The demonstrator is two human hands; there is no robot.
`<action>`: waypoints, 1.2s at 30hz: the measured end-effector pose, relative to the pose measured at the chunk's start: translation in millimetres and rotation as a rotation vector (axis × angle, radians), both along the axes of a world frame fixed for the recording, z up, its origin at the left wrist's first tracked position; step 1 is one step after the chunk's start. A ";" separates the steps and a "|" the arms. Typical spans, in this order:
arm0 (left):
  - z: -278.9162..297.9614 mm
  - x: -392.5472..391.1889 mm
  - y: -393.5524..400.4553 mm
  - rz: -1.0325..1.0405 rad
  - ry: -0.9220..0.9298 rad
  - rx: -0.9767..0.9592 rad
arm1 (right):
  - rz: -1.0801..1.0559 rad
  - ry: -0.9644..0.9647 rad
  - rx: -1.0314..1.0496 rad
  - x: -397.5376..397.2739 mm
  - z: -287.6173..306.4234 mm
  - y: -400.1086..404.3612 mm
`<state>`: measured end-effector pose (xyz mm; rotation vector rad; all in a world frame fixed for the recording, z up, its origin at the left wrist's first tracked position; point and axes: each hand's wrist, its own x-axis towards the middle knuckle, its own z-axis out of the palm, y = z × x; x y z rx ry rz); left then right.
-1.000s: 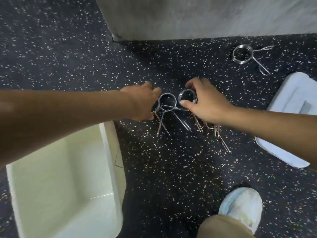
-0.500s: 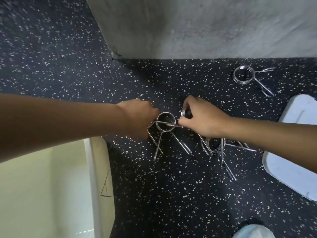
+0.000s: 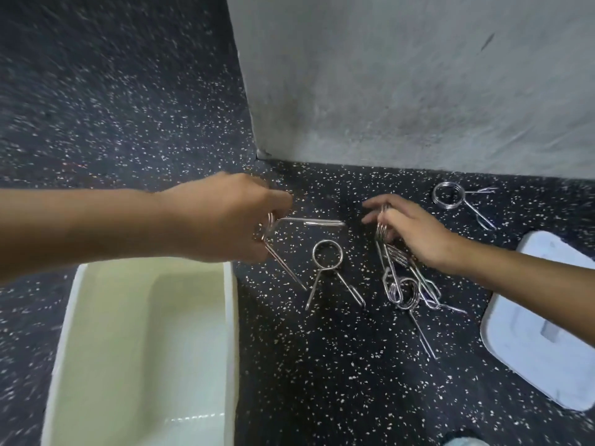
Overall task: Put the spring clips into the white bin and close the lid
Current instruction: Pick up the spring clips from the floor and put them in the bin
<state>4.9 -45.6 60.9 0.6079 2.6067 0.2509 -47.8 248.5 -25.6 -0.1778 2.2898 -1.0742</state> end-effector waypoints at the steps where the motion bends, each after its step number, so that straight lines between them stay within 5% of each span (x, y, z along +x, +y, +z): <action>1: 6.5 9.1 -7.7 0.018 0.009 0.027 | -0.047 -0.012 -0.045 0.7 5.2 -3.0; 6: 18.6 53.7 -45.1 0.205 0.088 0.122 | -0.297 -0.175 -0.316 -0.5 37.1 -27.4; 12: 5.5 109.2 -84.3 0.360 0.090 0.230 | -0.307 -0.315 -0.501 20.1 73.8 -74.6; 24: -52.7 218.3 -90.5 0.499 -0.088 0.323 | -0.046 -0.699 -0.407 97.1 113.4 -186.7; 28: -75.0 232.3 -88.0 0.459 -0.094 0.305 | 0.162 -0.527 -0.204 105.7 114.4 -214.9; 36: -121.0 227.4 -73.8 0.275 -0.144 -0.144 | 0.499 -0.065 0.049 112.9 69.4 -274.3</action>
